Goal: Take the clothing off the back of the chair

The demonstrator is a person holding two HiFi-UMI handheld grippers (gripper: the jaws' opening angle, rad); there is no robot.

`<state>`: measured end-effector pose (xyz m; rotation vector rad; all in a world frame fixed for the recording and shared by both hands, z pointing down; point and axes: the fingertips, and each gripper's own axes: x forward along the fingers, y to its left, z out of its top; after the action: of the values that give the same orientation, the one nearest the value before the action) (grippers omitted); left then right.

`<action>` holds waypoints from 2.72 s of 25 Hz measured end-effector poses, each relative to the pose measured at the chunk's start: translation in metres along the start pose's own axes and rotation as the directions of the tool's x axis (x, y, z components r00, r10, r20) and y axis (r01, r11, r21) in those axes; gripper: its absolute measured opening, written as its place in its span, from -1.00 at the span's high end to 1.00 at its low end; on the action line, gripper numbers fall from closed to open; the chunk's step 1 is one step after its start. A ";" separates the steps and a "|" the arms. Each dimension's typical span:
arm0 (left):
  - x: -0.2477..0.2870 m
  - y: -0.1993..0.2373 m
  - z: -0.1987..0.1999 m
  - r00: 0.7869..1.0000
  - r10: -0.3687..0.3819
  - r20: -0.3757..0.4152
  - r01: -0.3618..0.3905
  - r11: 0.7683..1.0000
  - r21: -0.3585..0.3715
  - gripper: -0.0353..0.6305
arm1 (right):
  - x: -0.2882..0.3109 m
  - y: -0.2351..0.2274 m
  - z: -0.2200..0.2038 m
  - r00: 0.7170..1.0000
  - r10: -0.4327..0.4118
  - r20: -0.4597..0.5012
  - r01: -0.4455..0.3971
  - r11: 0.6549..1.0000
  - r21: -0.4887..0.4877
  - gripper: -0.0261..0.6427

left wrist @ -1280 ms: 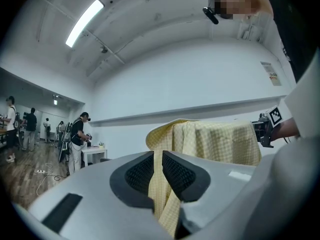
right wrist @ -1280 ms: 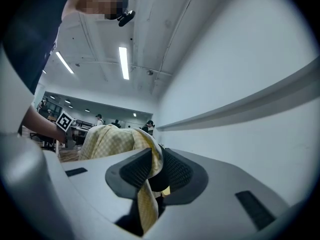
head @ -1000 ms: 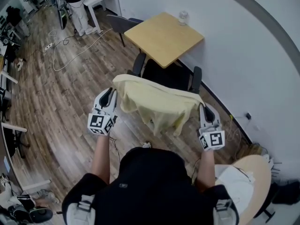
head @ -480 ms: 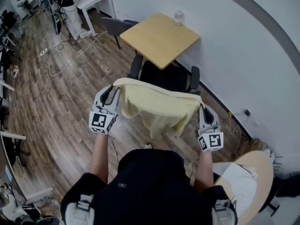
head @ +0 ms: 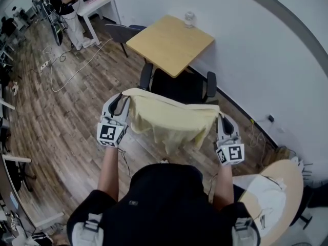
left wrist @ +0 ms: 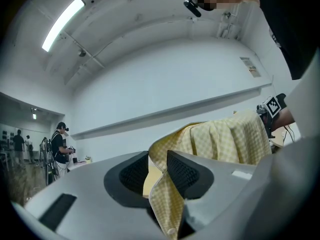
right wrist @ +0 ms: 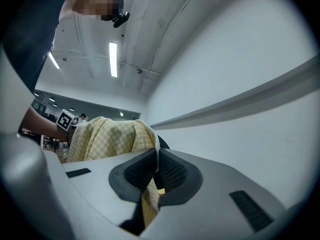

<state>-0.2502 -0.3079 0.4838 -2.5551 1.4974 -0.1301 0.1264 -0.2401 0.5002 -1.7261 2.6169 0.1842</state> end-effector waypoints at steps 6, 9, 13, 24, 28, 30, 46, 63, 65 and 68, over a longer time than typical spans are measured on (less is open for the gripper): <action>0.000 0.002 -0.004 1.000 0.001 -0.011 -0.001 1.000 -0.029 0.58 | 0.001 -0.001 0.000 1.000 -0.005 -0.001 0.005 1.000 -0.006 0.91; 0.004 0.002 0.002 1.000 -0.016 -0.001 0.016 1.000 -0.021 0.58 | 0.002 -0.002 0.000 1.000 -0.005 0.001 0.005 1.000 -0.005 0.91; 0.007 0.002 0.009 0.999 -0.041 0.024 0.041 0.999 -0.009 0.58 | 0.003 0.000 -0.001 1.000 -0.012 0.000 0.012 1.000 0.002 0.91; 0.009 -0.012 0.011 0.996 -0.082 0.036 0.082 0.997 -0.009 0.85 | -0.002 -0.004 0.001 1.000 -0.012 -0.004 0.012 1.000 -0.015 0.91; 0.008 -0.014 0.013 0.996 -0.066 0.053 0.068 0.997 -0.026 0.87 | -0.002 -0.004 0.000 1.000 -0.016 -0.003 0.016 1.000 -0.015 0.91; 0.003 -0.010 0.016 0.997 -0.044 0.068 0.046 0.998 -0.041 0.87 | -0.001 -0.002 0.001 1.000 -0.019 -0.005 0.019 1.000 -0.020 0.91; -0.023 -0.010 0.019 0.990 0.067 0.123 -0.059 0.996 -0.063 0.88 | -0.014 0.005 0.000 0.999 -0.021 -0.024 0.020 0.997 -0.069 0.91; -0.059 -0.033 0.035 0.982 0.148 0.113 -0.135 0.984 -0.113 0.88 | -0.056 0.009 0.003 0.995 0.018 -0.093 -0.027 0.995 -0.099 0.91; -0.063 -0.037 0.036 0.981 0.158 0.112 -0.145 0.982 -0.120 0.88 | -0.061 0.008 0.004 0.995 0.022 -0.100 -0.031 0.995 -0.094 0.91; -0.072 -0.040 0.037 0.978 0.180 0.110 -0.166 0.978 -0.127 0.88 | -0.069 0.008 0.002 0.993 0.028 -0.111 -0.039 0.995 -0.092 0.91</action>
<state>-0.2452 -0.2215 0.4561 -2.4538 1.7176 0.1372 0.1466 -0.1734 0.5035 -1.7700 2.7588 0.2225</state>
